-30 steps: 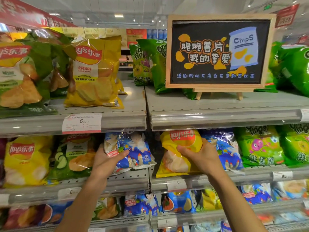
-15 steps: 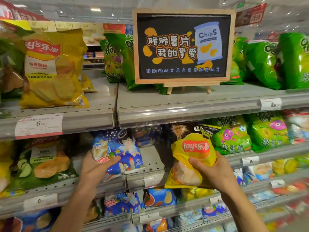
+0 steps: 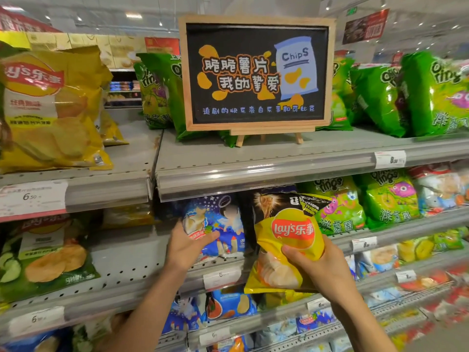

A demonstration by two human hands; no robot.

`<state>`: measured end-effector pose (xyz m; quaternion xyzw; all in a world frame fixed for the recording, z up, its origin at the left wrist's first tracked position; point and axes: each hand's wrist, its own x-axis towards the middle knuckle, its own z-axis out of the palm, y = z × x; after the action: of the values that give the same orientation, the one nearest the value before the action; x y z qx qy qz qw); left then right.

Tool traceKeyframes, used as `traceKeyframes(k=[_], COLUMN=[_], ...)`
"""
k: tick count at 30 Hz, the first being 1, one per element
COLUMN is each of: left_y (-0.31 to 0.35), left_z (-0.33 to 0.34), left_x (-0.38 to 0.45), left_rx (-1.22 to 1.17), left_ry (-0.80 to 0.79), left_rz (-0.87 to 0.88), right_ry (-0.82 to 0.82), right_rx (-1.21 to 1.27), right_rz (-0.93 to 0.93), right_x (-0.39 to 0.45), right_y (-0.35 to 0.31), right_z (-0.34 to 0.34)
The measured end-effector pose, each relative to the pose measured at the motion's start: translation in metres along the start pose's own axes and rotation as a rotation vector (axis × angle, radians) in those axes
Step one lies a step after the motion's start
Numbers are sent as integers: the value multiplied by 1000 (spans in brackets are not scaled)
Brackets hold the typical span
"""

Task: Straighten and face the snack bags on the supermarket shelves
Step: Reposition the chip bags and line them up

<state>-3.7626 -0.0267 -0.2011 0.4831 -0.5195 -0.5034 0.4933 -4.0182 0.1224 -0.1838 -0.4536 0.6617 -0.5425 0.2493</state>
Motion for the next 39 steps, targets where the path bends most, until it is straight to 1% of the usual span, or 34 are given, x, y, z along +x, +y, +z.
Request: traceKeyframes(k=[3,7,11,15,18,21,22,24,25,27,30,32,34,36,39], left_y=[-2,-3,0,5,8,10,10,6,3,-4,-14,-22,-28,-32,-37], left_z=[6,3,3,0,-11,-30,-38,-59,-72,-100,-143,-173,-202,-227,-255], left_x=[5,1,-3,-7,-12,-24,-29,-40,-45,-59,-78,-87,-95,-101,-104], left_rx=[1,93,145,178,270,324,366,560,687,914,1063,1148,1205,1244,1295], left_ry=[-13,-23,-66,-172,-221,-248,-234,-153,-89,47,163,242,308,313,257], left_rz=[6,-6,-34,-1,19,-3,-5,23,60,203,411,485,514,514,503], right_ry=[31,20,-18,-82,-137,-180,-192,-218,-231,-243,-236,-226,-211,-194,-159], right_rx=[10,11,4,15,44,56,52,55,61,68,50,36,34,38,16], right_rz=[7,16,0,-10,-7,-42,-53,-63,-65,-72,-98,-103,-107,-116,-119], right_x=[-3,-3,-2,-2,-2,-5,-6,-11,-14,-21,-34,-42,-49,-55,-57], right_y=[3,4,0,-9,-14,-19,-21,-25,-28,-32,-43,-53,-65,-77,-92], right_z=[-9,-13,-1,17,32,48,54,67,75,91,123,148,175,202,238])
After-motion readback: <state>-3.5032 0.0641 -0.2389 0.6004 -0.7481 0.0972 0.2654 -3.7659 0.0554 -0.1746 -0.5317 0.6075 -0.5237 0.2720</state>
